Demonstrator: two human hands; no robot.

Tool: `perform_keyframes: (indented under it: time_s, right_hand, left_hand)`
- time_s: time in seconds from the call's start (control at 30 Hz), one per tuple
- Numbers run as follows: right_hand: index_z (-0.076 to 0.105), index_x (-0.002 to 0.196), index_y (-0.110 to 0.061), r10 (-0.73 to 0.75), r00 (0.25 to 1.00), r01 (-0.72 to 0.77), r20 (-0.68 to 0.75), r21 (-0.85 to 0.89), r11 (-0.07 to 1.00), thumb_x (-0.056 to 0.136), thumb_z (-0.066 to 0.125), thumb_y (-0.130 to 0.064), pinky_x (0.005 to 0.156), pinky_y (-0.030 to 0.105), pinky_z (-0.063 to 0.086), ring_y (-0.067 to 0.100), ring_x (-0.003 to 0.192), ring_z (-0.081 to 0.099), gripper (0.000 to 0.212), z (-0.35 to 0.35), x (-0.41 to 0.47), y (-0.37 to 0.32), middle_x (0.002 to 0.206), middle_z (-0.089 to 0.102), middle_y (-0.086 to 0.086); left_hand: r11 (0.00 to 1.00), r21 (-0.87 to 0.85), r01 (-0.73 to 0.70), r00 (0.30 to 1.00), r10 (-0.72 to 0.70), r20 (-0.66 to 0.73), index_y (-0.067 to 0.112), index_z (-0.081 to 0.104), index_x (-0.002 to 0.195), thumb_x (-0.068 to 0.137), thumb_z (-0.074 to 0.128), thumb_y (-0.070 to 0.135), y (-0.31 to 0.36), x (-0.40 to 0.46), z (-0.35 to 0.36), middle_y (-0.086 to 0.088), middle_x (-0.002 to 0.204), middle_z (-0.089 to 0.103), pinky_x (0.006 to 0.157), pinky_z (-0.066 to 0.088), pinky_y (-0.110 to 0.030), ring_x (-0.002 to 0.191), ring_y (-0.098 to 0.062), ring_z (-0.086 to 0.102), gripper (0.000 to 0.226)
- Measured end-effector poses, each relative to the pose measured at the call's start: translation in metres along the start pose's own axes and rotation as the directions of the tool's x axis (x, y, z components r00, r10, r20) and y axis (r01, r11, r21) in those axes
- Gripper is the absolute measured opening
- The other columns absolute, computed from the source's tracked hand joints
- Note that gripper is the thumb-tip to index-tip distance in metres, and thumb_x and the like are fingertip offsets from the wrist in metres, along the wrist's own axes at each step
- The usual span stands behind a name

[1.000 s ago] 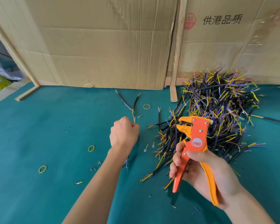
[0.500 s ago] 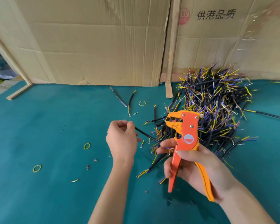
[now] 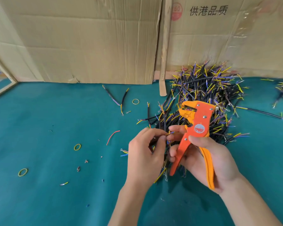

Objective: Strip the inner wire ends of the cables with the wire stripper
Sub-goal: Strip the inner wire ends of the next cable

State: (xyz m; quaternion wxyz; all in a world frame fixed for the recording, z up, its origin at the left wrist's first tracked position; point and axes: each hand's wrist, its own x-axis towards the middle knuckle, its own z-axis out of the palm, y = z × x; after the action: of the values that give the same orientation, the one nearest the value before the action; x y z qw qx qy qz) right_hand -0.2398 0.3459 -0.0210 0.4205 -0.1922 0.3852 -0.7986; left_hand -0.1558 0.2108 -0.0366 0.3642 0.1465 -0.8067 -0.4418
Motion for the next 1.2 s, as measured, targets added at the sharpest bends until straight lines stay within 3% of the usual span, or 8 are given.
perform_keyframes:
  time_s: [0.1,0.2,0.4,0.5,0.6,0.87,1.07,1.2]
  right_hand:
    - [0.063,0.128,0.001,-0.018,1.0,0.017,-0.025,-0.046,0.999,0.062,0.09,-0.026,0.072,0.044,0.056,0.034,0.074,0.063,0.076,-0.002,0.002,0.002,0.108,0.063,0.027]
    - [0.065,0.127,-0.002,-0.042,0.999,0.039,-0.035,-0.093,0.995,0.072,0.076,-0.018,0.071,0.044,0.055,0.035,0.074,0.062,0.058,-0.004,0.003,0.003,0.11,0.064,0.026]
    - [0.066,0.124,0.0,-0.028,0.998,0.019,-0.059,-0.14,0.99,0.077,0.07,-0.015,0.068,0.045,0.055,0.036,0.073,0.062,0.049,-0.006,0.004,0.005,0.114,0.064,0.026]
    - [0.064,0.123,0.002,-0.008,0.999,0.0,-0.048,-0.162,0.987,0.076,0.071,-0.016,0.069,0.046,0.055,0.036,0.072,0.062,0.052,-0.007,0.004,0.005,0.11,0.062,0.025]
    - [0.066,0.117,0.002,-0.011,0.999,0.003,-0.044,-0.188,0.982,0.074,0.073,-0.018,0.069,0.045,0.055,0.036,0.072,0.062,0.048,-0.007,0.004,0.006,0.108,0.061,0.024]
    - [0.068,0.114,0.0,-0.006,0.998,-0.01,-0.069,-0.222,0.975,0.081,0.069,-0.012,0.07,0.047,0.056,0.037,0.072,0.064,0.035,-0.006,0.004,0.007,0.106,0.063,0.027]
    - [0.07,0.113,-0.004,0.044,0.993,-0.077,-0.107,-0.331,0.941,0.073,0.079,-0.025,0.068,0.055,0.052,0.038,0.074,0.066,0.046,0.0,0.005,0.013,0.103,0.066,0.03]
    - [0.068,0.116,0.001,0.064,0.992,-0.089,-0.11,-0.247,0.965,0.078,0.07,-0.016,0.067,0.048,0.056,0.038,0.071,0.065,0.041,-0.001,0.006,0.014,0.105,0.066,0.03]
  left_hand:
    - [0.995,-0.054,0.079,0.997,-0.08,-0.014,0.026,0.073,0.086,0.088,0.063,0.015,-0.001,-0.002,0.004,0.011,0.078,0.067,0.064,0.044,-0.017,0.073,-0.01,0.062,0.015]
    - [0.978,-0.108,0.181,0.984,-0.18,0.014,0.026,0.073,0.086,0.09,0.067,0.009,-0.006,-0.003,0.005,0.01,0.078,0.071,0.068,0.049,-0.025,0.071,-0.01,0.064,0.018]
    - [0.924,-0.233,0.302,0.953,-0.301,0.043,0.023,0.073,0.086,0.09,0.07,0.007,-0.008,-0.004,0.003,0.005,0.077,0.073,0.077,0.059,-0.052,0.074,-0.021,0.069,0.017]
    - [0.897,-0.296,0.329,0.944,-0.323,0.071,0.023,0.073,0.083,0.09,0.07,0.006,-0.009,-0.004,0.002,0.002,0.074,0.071,0.069,0.06,-0.048,0.068,-0.02,0.065,0.019]
    - [0.869,-0.342,0.356,0.934,-0.345,0.097,0.022,0.073,0.082,0.089,0.069,0.007,-0.011,-0.003,0.002,0.0,0.072,0.07,0.056,0.053,-0.032,0.062,-0.014,0.061,0.017]
    - [0.86,-0.343,0.378,0.925,-0.368,0.095,0.017,0.07,0.079,0.093,0.068,0.014,-0.016,-0.003,0.005,0.007,0.062,0.063,0.053,0.047,-0.024,0.05,-0.007,0.05,0.014]
    - [0.809,-0.421,0.411,0.91,-0.394,0.13,0.011,0.07,0.085,0.095,0.066,0.013,-0.016,-0.001,0.0,0.001,0.069,0.068,0.051,0.045,-0.021,0.051,-0.011,0.052,0.011]
    - [0.856,-0.372,0.359,0.932,-0.354,0.083,0.016,0.069,0.082,0.096,0.064,0.019,-0.017,-0.001,0.001,0.006,0.063,0.062,0.052,0.042,-0.023,0.053,-0.01,0.047,0.015]
